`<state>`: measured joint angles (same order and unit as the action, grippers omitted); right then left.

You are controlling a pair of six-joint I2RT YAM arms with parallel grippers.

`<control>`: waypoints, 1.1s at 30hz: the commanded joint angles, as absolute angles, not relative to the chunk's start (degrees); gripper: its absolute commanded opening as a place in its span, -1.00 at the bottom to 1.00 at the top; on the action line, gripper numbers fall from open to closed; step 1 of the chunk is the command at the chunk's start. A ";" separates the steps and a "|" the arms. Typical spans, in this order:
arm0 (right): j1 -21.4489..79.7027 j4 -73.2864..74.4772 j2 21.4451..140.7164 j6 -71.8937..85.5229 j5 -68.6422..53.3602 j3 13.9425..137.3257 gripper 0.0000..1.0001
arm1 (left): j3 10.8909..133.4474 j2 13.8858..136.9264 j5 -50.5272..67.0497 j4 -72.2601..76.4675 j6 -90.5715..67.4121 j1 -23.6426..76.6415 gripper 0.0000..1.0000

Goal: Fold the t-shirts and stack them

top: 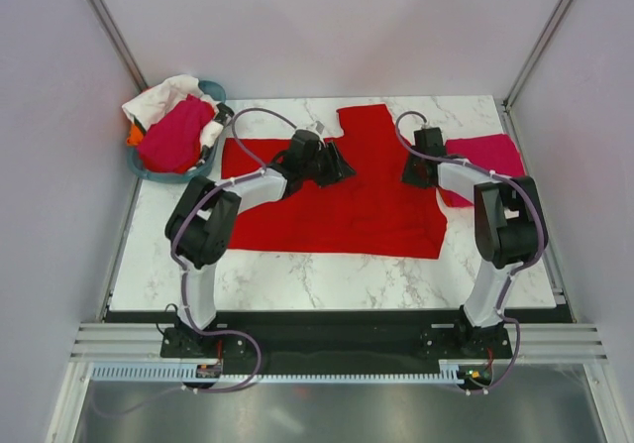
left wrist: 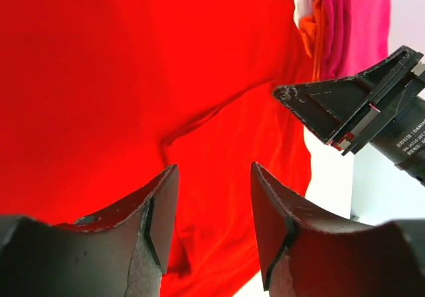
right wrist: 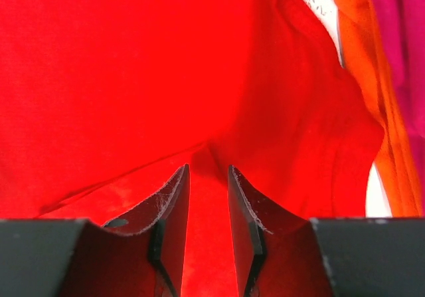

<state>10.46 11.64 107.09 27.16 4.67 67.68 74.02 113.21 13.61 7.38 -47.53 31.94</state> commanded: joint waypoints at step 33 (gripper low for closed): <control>10.81 10.72 108.28 26.45 3.96 70.31 -0.49 | 92.11 126.83 4.93 -9.57 -39.99 37.35 -0.15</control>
<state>10.57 11.62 110.13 26.74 4.49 69.28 89.71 126.41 6.02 -7.68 -42.41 36.88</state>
